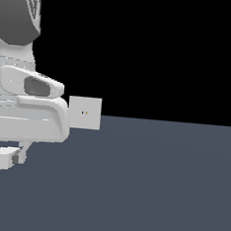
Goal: Plug the charger into the wall socket.
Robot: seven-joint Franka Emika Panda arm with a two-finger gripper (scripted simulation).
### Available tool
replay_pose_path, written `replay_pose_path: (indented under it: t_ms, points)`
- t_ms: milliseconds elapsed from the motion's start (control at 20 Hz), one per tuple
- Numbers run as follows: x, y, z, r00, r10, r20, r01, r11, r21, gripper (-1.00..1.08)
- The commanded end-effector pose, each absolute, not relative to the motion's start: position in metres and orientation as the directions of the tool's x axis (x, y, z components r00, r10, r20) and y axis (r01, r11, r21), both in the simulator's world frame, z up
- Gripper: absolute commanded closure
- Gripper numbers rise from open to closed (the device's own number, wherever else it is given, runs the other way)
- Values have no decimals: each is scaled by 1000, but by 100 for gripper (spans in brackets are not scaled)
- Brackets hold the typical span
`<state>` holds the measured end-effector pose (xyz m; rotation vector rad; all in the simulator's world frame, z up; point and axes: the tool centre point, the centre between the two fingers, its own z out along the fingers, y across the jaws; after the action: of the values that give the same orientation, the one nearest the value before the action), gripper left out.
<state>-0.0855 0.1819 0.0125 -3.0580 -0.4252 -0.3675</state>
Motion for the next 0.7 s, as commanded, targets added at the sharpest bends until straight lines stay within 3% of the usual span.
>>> replay_pose_path:
  t_ms: [0,650]
  points:
    - [-83,180,15,935,262,237,270,-963,1,108]
    - [-25,131,60,948,214,238,220,-976,0,108]
